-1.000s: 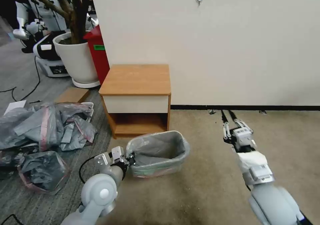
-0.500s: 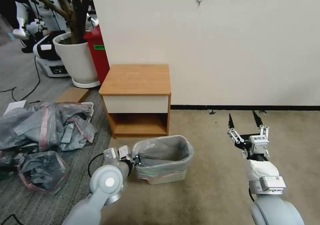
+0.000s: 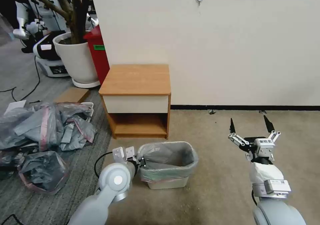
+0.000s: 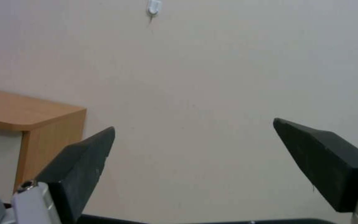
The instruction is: Pick up the garbage bag from the table and place it over the trash can.
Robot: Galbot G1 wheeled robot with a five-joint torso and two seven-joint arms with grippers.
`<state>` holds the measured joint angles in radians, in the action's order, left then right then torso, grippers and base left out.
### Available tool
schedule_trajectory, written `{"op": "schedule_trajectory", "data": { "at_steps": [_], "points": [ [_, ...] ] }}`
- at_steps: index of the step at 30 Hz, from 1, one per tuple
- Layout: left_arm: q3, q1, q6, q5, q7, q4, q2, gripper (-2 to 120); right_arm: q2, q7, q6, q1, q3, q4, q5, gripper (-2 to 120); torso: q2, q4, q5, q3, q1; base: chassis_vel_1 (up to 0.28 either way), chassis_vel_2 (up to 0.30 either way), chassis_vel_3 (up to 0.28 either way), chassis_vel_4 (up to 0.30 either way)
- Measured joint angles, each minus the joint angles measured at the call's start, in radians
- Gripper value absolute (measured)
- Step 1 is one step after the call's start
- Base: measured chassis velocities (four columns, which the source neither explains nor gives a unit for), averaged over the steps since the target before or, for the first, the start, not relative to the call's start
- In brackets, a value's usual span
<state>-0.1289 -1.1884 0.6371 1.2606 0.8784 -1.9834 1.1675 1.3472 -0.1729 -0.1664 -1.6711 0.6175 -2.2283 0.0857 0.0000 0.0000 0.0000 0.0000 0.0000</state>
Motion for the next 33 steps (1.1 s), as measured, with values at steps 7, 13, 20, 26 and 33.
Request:
{"op": "schedule_trajectory", "data": {
  "at_steps": [7, 13, 20, 26, 33],
  "points": [
    [-0.015, -0.015, 0.007, 0.000, -0.018, -0.023, -0.011, 25, 0.001, 0.000, -0.005, -0.005, -0.001, 0.000, 0.000, 98, 0.000, 0.0000, -0.0001, 0.000, 0.000, 0.000, 0.000, 0.000, 0.000],
    [-0.043, -0.040, 0.016, 0.004, -0.032, -0.050, -0.027, 51, 0.005, -0.001, -0.013, -0.008, -0.001, 0.000, 0.001, 98, 0.000, 0.0000, -0.0001, 0.000, 0.000, 0.000, 0.000, 0.000, 0.000],
    [-0.098, -0.082, 0.025, 0.021, -0.072, -0.103, -0.060, 63, 0.007, -0.003, -0.018, -0.011, 0.008, 0.000, -0.002, 97, 0.000, 0.0000, -0.0001, 0.000, 0.000, 0.000, 0.000, 0.000, 0.000],
    [-0.178, -0.136, 0.032, 0.023, -0.191, -0.172, -0.104, 63, 0.001, 0.030, -0.018, -0.012, 0.029, -0.010, -0.098, 99, 0.000, 0.0001, -0.0001, 0.000, 0.000, 0.000, 0.000, 0.000, 0.000],
    [-0.245, -0.204, -0.079, -0.222, -0.382, -0.244, -0.126, 64, -0.006, 0.052, -0.051, -0.031, 0.042, -0.021, -0.183, 100, 0.000, -0.0002, 0.0001, 0.000, 0.000, 0.000, 0.000, 0.000, 0.000]
  ]
}}
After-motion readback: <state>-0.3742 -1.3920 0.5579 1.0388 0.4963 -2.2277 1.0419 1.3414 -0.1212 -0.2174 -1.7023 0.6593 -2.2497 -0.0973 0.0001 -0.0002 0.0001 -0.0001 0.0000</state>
